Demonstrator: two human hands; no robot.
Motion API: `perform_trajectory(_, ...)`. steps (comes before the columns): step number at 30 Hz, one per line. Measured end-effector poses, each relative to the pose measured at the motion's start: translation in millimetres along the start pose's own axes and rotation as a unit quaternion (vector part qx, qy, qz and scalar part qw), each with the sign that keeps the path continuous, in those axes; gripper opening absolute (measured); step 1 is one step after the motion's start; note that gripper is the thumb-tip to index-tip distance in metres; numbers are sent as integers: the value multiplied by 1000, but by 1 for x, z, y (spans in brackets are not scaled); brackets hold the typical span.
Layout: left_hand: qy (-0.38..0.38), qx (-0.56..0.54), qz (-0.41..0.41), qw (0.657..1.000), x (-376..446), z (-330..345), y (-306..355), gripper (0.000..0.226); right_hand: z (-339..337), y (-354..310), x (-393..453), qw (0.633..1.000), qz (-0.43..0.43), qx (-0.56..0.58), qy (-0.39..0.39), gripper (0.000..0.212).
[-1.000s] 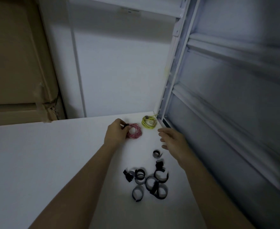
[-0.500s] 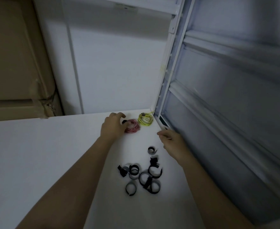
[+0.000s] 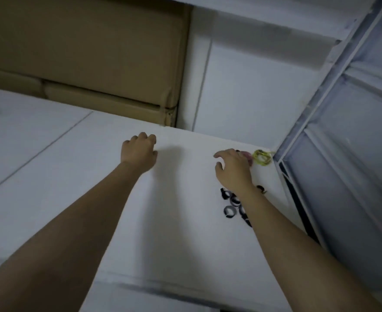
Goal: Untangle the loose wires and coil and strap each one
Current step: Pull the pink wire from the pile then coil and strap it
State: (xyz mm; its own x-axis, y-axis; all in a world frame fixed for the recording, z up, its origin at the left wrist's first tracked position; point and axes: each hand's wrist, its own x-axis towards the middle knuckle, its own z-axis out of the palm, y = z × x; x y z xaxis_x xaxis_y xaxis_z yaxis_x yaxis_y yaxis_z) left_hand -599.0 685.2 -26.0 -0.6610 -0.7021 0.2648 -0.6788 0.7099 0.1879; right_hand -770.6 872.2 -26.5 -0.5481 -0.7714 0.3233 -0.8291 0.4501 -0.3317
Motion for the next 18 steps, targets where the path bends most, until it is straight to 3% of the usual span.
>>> perform_trajectory(4,7,7,-108,994,-54,-35,-72,40,32,-79,15,990,-120,-53,-60,34)
perform_trajectory(9,21,32,-235,971,-131,-77,-167,39,79,-193,15,968,-228,-27,-106,37)
perform_trajectory(18,69,72,-362,927,-215,-152,-347,38,152,-414,17,935,-321,47,-145,36)
